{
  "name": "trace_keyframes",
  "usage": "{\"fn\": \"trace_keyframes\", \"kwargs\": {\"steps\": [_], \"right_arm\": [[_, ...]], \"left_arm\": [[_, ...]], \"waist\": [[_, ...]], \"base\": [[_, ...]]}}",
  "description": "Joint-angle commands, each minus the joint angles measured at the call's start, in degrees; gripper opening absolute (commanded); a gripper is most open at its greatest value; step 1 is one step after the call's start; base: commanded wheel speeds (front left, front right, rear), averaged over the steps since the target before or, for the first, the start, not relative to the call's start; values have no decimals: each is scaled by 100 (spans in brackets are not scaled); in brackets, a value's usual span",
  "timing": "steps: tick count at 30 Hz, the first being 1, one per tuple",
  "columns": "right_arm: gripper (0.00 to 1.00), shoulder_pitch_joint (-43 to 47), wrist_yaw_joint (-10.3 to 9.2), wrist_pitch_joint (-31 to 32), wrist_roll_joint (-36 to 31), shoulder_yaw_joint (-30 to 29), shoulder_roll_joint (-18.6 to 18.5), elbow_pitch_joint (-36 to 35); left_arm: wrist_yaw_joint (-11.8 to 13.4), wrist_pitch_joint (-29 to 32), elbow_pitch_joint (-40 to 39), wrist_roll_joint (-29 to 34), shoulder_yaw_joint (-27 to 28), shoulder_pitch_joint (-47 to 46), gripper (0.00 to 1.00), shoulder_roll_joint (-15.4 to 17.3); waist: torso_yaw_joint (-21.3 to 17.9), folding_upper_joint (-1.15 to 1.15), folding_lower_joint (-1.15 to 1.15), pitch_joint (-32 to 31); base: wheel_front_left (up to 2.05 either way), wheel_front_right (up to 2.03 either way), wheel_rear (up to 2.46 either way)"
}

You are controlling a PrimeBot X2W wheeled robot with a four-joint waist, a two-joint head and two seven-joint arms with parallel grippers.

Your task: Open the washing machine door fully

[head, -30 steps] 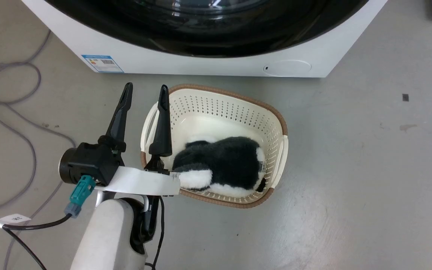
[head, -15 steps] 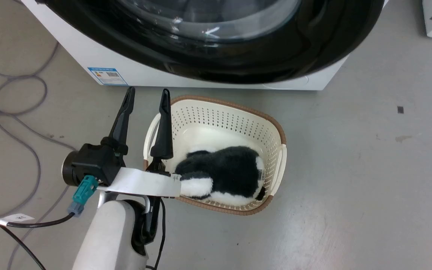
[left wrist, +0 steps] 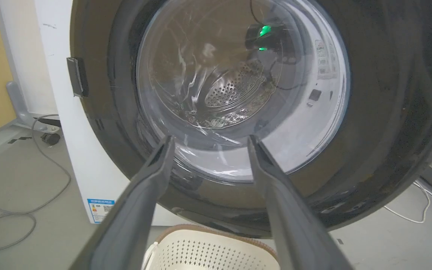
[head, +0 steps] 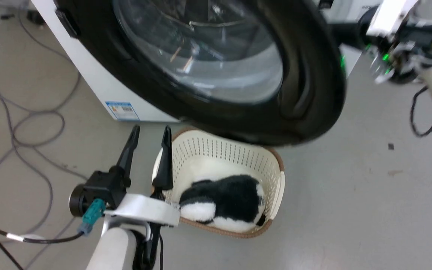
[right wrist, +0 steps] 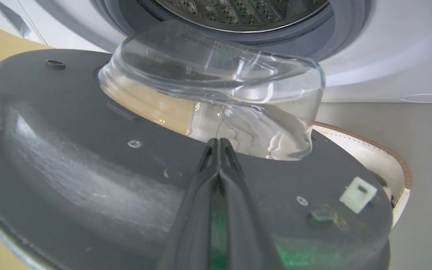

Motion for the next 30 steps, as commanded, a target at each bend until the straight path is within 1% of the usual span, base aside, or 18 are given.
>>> {"fn": "trace_keyframes", "kwargs": {"steps": [1,8,13,21,30], "right_arm": [[0,256,6,29,50,9,94,-147],[0,1042,6,73,194,-19,12,-722],[0,1497,6,92,314,-18,-57,-1076],[0,2134,6,112,490,80,-142,-1929],[0,2632,6,65,614,408,-292,-2950]], "left_arm": [[-25,-30,41,50,45,134,100,7],[-179,-30,239,245,166,475,100,7],[-231,-30,322,276,172,630,100,7],[-250,-30,366,247,157,754,100,7],[-236,-30,365,202,137,782,100,7]], "waist": [[-8,0,0,-210],[-32,0,0,-625],[-46,0,0,-813],[-90,0,0,-918],[-100,0,0,-917]], "base": [[0,0,0],[0,0,0],[0,0,0],[0,0,0],[0,0,0]]}}
